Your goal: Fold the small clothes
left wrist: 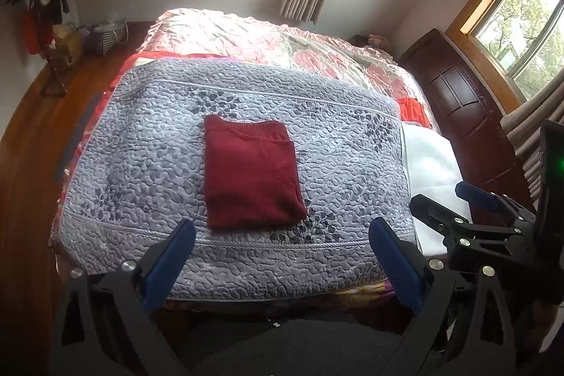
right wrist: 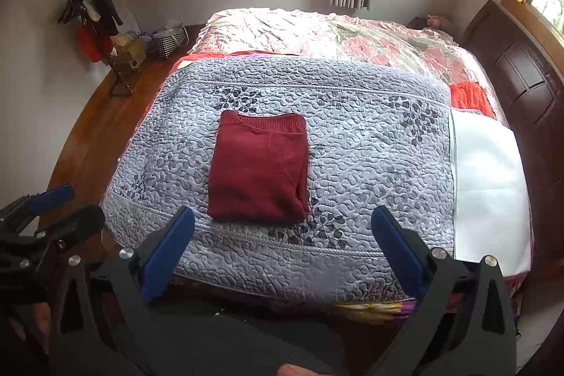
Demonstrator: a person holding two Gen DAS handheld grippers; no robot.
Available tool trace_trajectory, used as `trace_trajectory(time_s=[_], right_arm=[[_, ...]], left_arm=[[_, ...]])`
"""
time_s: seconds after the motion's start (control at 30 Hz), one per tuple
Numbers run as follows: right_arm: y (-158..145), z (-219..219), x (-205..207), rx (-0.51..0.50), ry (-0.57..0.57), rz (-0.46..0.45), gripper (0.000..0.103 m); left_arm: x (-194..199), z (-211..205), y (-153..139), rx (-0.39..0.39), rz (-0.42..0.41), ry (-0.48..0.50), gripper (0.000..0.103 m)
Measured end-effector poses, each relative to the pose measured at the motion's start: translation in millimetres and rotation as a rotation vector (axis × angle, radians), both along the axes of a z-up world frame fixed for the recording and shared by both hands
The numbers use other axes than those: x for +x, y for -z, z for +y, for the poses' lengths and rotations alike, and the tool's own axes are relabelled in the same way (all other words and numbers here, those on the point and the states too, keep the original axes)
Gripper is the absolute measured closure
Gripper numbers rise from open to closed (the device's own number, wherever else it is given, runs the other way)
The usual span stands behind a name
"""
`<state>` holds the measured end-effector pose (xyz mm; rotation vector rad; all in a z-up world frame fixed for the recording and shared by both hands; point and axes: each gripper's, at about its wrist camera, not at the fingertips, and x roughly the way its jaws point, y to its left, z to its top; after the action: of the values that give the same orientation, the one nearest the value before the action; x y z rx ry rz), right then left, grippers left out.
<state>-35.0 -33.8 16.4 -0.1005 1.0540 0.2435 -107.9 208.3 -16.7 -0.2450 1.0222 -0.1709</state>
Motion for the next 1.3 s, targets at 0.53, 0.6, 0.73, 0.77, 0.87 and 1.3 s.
trace_trajectory(time_s=[0.53, 0.6, 0.73, 0.77, 0.87, 1.3], right_arm=[[1.1, 7.1, 9.5, 0.005, -0.009, 0.012, 0.003], [-0.1, 8.5, 11.2, 0.001, -0.011, 0.008, 0.003], [-4.2, 10.3, 14.0, -0.001, -0.016, -0.003, 0.003], [-4.9, 11.2, 14.7, -0.002, -0.019, -0.004, 0.003], [-7.3, 13.1, 16.9, -0.006, -0.024, -0.010, 0.003], [-13.1, 12.1, 19.7, -0.015, -0.027, -0.028, 0.003]], left_arm=[[7.6, 12.2, 11.1, -0.022, 0.037, -0.031, 0.004], [8.6, 12.3, 11.3, -0.021, 0.038, -0.032, 0.004], [11.8, 12.8, 11.4, -0.024, 0.039, -0.029, 0.004], [12.8, 12.9, 11.2, -0.023, 0.038, -0.029, 0.004], [17.6, 13.8, 10.8, -0.023, 0.038, -0.028, 0.004], [26.4, 8.1, 9.8, -0.021, 0.043, -0.002, 0.004]])
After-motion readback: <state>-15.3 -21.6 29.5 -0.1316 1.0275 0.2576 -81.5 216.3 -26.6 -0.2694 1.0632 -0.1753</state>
